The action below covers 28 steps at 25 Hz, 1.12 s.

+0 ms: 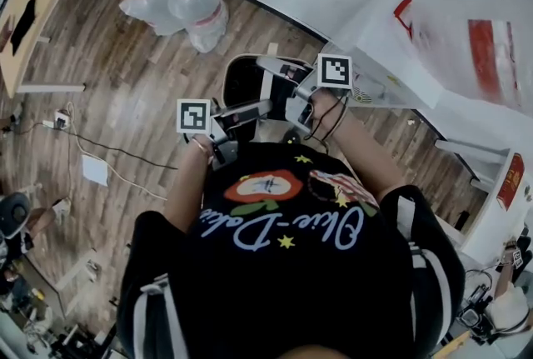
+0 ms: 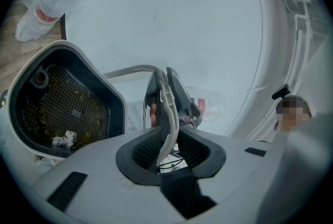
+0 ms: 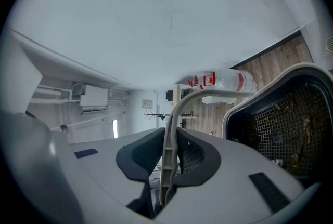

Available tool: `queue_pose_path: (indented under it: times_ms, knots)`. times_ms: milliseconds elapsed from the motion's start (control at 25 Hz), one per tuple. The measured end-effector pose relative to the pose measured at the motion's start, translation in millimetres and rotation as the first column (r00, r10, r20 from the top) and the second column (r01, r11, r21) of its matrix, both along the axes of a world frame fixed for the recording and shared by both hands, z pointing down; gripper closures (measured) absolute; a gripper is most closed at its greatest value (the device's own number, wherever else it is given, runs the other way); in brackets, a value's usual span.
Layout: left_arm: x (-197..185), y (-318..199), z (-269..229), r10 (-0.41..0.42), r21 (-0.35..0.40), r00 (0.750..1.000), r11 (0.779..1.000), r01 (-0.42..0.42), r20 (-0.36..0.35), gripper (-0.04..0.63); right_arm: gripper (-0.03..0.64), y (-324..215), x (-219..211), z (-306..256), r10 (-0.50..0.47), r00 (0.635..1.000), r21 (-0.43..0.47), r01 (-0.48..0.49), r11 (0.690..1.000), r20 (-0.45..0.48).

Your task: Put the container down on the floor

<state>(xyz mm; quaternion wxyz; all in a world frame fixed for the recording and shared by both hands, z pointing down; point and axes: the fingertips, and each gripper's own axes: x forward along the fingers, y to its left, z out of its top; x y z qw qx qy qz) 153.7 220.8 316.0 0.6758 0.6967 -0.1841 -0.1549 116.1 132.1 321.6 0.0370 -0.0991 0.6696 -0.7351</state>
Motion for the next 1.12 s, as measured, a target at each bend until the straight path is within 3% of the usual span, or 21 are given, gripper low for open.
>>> queue_pose_path:
  times_ms: [280,560,840,1120]
  knots:
    - [-5.0,-40.5,11.3,0.045,-0.029,0.999,0.999,-0.045,-0.006,0.504,0.561,-42.1,-0.3,12.4,0.038,0.999,-0.032,-0.038,0.999,-0.014]
    - [-38.6,-69.2,15.5,0.070,-0.038,0.997,0.997,-0.070,-0.021,0.504,0.561,-71.5,-30.4,20.1,0.078,0.997,-0.046,-0.079,0.996,-0.030]
    - [-101.6,-112.4,29.0,0.103,-0.075,0.994,0.992,-0.106,-0.045,0.503,0.561,-115.5,-89.9,37.4,0.118,0.992,-0.078,-0.122,0.990,-0.049]
    - [-108.6,-115.4,27.7,0.148,-0.081,0.989,0.985,-0.149,-0.019,0.503,0.561,-121.4,-90.6,31.4,0.170,0.984,-0.069,-0.173,0.982,-0.045]
